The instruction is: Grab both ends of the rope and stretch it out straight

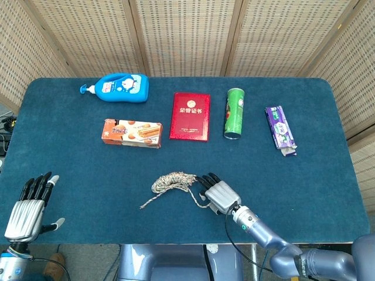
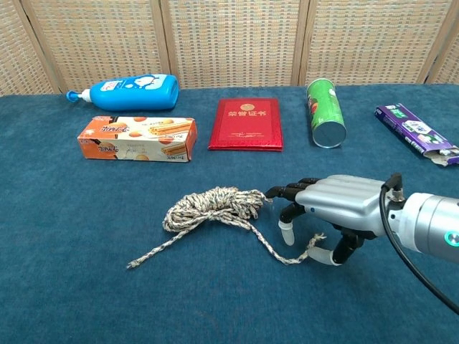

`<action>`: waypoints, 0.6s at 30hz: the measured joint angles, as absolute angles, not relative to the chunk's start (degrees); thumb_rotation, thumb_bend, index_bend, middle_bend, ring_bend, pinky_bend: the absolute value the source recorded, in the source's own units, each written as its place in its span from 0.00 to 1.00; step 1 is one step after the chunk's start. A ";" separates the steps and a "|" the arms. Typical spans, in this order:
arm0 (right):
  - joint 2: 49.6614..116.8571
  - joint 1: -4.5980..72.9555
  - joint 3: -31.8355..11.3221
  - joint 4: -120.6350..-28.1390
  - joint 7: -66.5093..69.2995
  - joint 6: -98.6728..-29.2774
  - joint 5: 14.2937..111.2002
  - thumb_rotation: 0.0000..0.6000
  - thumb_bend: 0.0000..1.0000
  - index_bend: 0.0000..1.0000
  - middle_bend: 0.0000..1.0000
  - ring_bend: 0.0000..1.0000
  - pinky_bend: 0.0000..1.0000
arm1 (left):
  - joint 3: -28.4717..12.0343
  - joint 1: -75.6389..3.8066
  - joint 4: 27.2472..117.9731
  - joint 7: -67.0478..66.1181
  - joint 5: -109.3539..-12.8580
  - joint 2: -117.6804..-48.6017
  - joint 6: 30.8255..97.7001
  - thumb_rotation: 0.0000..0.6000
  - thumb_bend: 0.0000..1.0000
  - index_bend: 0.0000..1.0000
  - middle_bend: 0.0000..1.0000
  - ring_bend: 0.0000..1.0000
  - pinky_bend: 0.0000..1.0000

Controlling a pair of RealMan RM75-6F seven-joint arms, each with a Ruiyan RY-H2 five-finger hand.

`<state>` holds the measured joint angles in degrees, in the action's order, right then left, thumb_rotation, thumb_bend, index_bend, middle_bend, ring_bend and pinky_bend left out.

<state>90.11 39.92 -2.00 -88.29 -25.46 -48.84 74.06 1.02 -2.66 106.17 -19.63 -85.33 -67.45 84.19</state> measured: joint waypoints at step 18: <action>92.89 38.82 -0.02 -82.21 -18.94 -51.76 80.33 1.00 0.41 0.46 0.00 0.00 0.00 | 1.16 -2.69 105.86 -19.60 -85.74 -67.70 84.28 1.00 0.02 0.00 0.00 0.00 0.00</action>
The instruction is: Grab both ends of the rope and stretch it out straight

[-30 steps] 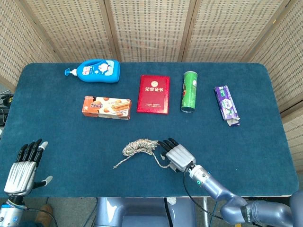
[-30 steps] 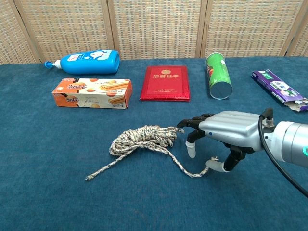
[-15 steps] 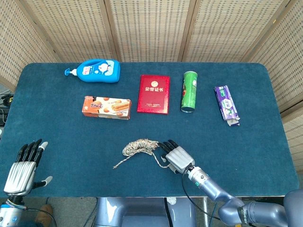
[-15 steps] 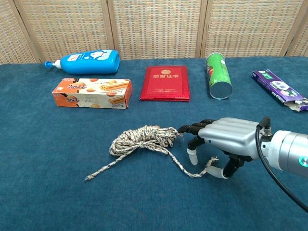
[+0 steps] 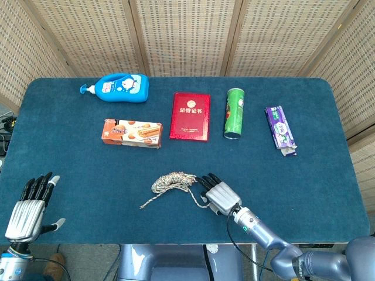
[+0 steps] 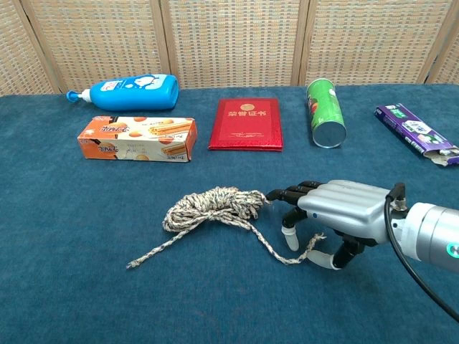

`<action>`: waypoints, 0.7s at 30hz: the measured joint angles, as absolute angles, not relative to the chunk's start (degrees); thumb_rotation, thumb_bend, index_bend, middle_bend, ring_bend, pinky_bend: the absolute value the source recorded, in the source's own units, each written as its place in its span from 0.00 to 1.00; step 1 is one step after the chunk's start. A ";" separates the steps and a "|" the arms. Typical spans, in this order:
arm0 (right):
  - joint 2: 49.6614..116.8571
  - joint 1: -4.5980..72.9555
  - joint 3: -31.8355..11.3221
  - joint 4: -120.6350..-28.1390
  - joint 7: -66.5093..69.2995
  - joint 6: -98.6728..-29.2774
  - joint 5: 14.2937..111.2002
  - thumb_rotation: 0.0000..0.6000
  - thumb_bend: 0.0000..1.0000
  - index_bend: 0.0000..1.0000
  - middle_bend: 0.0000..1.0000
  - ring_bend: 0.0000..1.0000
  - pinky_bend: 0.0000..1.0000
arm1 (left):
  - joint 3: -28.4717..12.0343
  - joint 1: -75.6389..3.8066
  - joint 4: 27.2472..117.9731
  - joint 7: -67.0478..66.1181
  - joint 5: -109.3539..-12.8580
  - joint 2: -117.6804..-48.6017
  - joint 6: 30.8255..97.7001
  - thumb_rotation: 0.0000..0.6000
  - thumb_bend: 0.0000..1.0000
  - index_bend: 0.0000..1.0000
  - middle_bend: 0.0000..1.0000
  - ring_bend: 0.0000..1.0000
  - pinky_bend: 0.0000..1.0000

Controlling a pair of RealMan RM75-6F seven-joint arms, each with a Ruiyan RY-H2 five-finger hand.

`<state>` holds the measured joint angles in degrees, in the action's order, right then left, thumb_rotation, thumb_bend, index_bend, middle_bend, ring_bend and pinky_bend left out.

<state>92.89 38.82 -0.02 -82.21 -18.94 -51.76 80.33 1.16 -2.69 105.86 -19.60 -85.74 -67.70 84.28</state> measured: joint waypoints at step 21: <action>95.26 38.11 0.73 -78.01 -15.85 -53.07 83.48 1.00 0.41 0.52 0.00 0.00 0.00 | 1.18 -2.76 105.83 -20.33 -85.36 -68.01 84.04 1.00 0.02 0.00 0.00 0.00 0.00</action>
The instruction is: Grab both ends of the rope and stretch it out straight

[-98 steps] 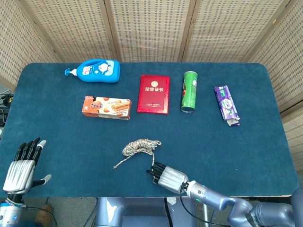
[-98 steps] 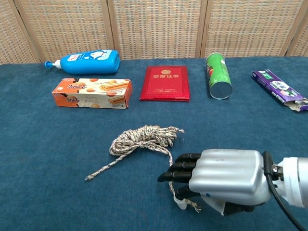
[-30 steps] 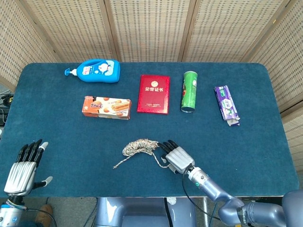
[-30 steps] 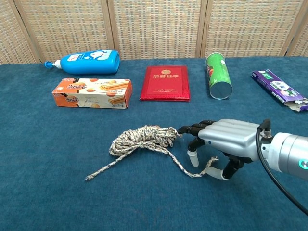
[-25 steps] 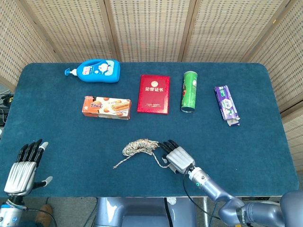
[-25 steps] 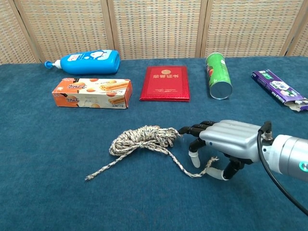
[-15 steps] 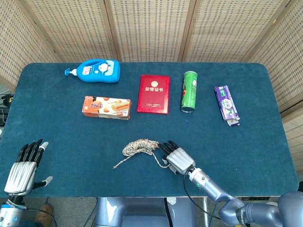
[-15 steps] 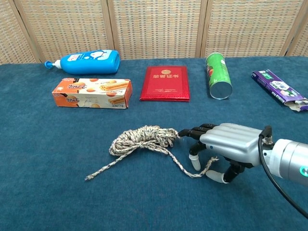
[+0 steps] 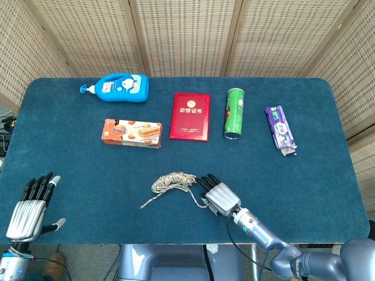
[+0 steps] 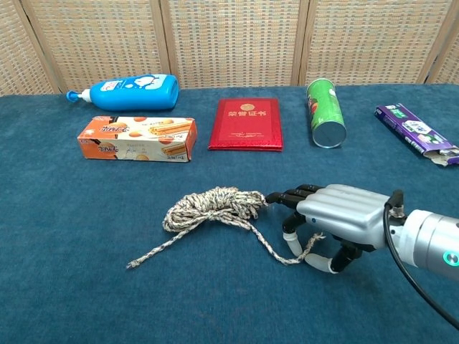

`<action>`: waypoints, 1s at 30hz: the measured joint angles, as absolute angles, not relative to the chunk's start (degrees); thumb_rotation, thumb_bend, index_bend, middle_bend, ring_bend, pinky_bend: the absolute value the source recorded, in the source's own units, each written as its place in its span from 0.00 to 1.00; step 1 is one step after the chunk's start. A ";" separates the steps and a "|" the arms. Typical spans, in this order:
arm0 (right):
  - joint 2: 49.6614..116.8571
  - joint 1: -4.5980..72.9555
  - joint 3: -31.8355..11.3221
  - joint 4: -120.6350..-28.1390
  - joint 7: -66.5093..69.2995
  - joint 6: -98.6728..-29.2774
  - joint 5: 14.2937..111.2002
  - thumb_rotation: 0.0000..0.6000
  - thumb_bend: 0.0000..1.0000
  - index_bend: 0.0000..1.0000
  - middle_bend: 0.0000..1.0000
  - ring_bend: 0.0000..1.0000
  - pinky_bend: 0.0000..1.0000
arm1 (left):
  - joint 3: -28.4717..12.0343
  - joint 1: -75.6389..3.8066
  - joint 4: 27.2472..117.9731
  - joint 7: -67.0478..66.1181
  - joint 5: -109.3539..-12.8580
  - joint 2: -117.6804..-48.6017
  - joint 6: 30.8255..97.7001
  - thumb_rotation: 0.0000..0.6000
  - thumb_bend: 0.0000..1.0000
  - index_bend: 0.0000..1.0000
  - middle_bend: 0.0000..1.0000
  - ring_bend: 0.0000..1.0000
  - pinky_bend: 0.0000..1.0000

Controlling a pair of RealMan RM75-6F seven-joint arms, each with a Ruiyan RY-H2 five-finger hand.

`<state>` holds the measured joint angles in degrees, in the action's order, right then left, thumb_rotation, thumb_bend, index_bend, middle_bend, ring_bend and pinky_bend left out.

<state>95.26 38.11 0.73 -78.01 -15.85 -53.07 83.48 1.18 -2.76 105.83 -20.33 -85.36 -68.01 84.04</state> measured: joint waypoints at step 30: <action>95.27 37.61 0.24 -79.07 -18.14 -53.58 83.74 1.00 0.41 0.60 0.00 0.00 0.00 | 0.74 -6.34 103.10 -23.33 -87.51 -70.56 79.97 1.00 0.08 0.04 0.00 0.00 0.00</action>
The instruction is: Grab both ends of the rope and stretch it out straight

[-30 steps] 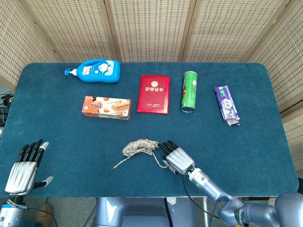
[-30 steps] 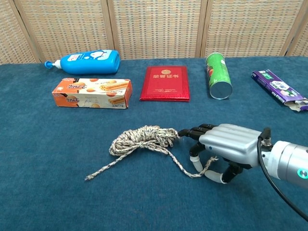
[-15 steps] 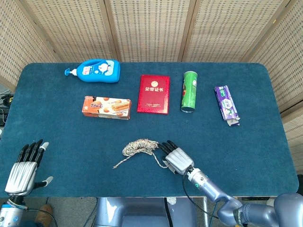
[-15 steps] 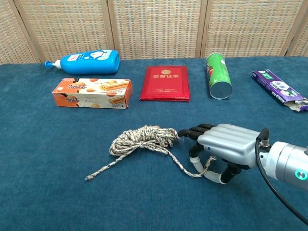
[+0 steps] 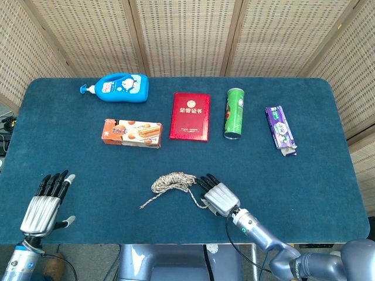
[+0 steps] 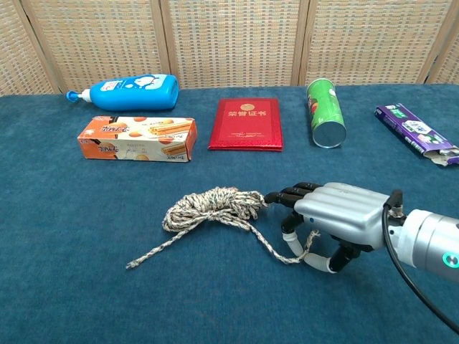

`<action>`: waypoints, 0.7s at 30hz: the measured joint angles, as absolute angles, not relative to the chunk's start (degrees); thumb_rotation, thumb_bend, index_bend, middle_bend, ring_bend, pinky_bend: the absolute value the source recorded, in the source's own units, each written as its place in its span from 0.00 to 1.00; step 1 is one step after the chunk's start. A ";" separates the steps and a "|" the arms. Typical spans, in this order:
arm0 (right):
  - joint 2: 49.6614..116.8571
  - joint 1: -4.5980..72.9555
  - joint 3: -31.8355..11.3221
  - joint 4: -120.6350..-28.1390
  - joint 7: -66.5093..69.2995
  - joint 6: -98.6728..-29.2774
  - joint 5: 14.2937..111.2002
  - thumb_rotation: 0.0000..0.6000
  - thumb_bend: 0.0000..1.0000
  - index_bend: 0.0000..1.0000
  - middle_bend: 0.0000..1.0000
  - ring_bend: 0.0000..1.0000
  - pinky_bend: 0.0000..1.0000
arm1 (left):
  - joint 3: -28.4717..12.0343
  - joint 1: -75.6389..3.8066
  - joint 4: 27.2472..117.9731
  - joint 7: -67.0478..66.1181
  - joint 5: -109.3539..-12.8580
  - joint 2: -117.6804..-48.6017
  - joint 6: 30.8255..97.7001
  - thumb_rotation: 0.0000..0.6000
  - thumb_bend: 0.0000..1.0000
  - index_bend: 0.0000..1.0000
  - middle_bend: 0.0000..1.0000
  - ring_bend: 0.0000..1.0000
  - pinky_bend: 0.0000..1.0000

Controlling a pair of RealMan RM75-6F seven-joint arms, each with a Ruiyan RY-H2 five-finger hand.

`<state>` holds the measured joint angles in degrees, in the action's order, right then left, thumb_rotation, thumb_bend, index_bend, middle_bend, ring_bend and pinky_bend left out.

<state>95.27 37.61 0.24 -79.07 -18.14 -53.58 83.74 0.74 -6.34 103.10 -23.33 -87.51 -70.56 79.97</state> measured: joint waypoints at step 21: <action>94.96 37.52 -0.20 -81.26 -21.58 -52.52 81.38 1.00 0.41 0.60 0.00 0.00 0.00 | -3.44 -19.45 96.30 -19.98 -83.82 -81.97 64.23 1.00 0.15 0.44 0.00 0.00 0.00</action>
